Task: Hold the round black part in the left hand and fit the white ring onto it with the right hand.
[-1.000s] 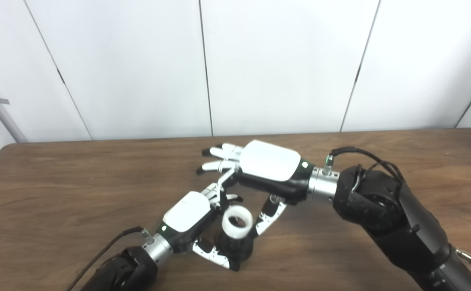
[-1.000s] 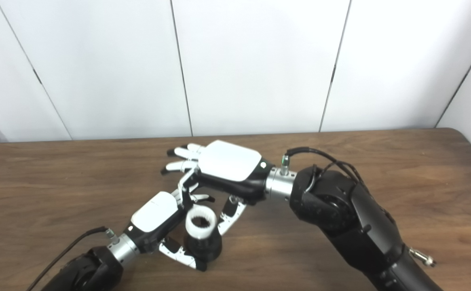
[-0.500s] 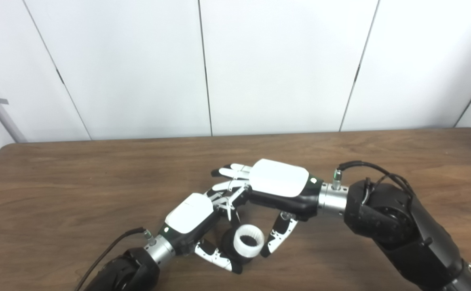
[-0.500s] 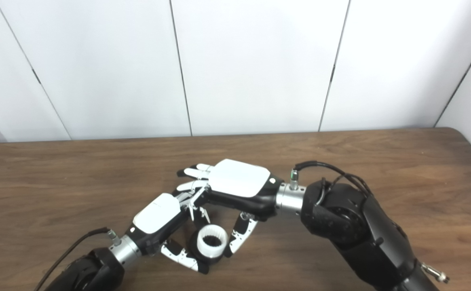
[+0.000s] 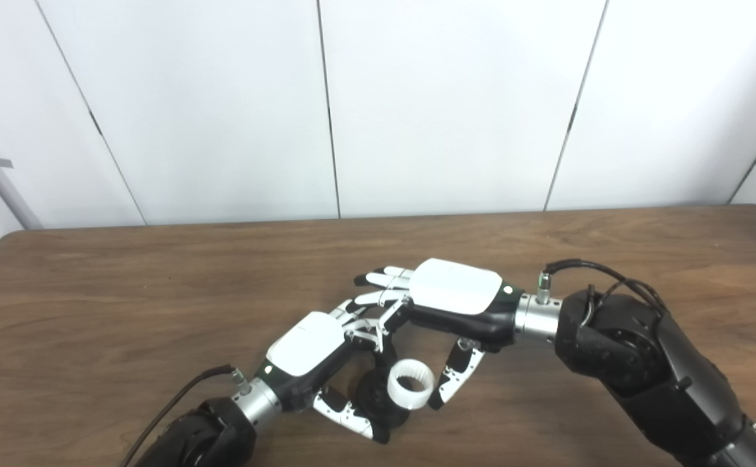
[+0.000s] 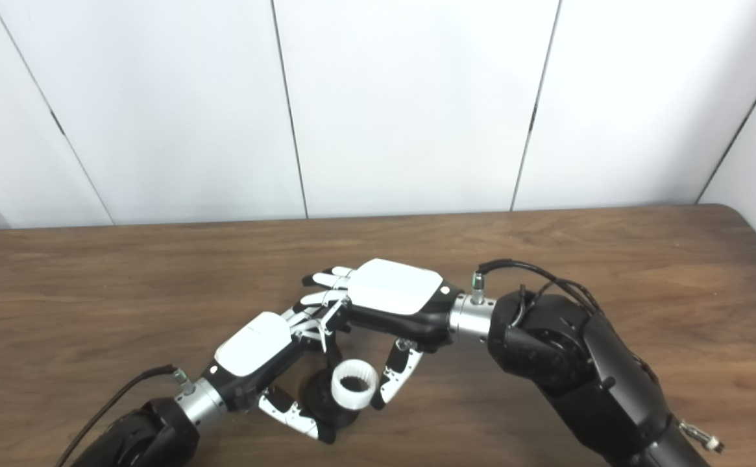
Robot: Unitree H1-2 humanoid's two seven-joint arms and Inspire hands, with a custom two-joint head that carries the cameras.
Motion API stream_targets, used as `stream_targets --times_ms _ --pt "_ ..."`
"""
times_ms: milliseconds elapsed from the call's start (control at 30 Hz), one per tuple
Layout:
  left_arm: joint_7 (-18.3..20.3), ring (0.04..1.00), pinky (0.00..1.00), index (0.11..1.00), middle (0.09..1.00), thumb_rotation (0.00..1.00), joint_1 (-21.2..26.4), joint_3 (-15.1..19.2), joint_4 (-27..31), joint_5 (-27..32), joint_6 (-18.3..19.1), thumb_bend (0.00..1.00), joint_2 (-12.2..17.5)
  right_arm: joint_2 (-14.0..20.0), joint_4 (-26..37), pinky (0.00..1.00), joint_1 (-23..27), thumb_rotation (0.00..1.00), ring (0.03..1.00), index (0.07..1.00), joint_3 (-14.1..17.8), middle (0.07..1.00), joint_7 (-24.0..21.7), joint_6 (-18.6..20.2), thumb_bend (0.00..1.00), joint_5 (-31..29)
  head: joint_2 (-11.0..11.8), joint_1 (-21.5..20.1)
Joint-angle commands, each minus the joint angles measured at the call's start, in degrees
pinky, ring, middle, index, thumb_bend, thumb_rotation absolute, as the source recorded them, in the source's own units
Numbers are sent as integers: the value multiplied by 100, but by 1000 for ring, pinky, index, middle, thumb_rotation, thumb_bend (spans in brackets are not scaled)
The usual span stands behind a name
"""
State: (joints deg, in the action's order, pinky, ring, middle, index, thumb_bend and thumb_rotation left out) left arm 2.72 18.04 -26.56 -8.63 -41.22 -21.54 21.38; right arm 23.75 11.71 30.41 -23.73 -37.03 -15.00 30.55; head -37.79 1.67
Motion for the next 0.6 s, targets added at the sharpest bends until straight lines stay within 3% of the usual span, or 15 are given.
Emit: stream_targets --times_ms 0,567 --pt "64 1000 1000 479 852 57 33 -1 126 -36 -151 524 -5 -65 25 1000 256 145 1000 481 56 915 174 -150 525 -10 -4 -2" --pt "193 1000 1000 480 870 56 57 20 196 -68 -95 524 -33 -350 -314 1000 184 146 1000 481 -16 908 459 -465 525 138 -19 111"
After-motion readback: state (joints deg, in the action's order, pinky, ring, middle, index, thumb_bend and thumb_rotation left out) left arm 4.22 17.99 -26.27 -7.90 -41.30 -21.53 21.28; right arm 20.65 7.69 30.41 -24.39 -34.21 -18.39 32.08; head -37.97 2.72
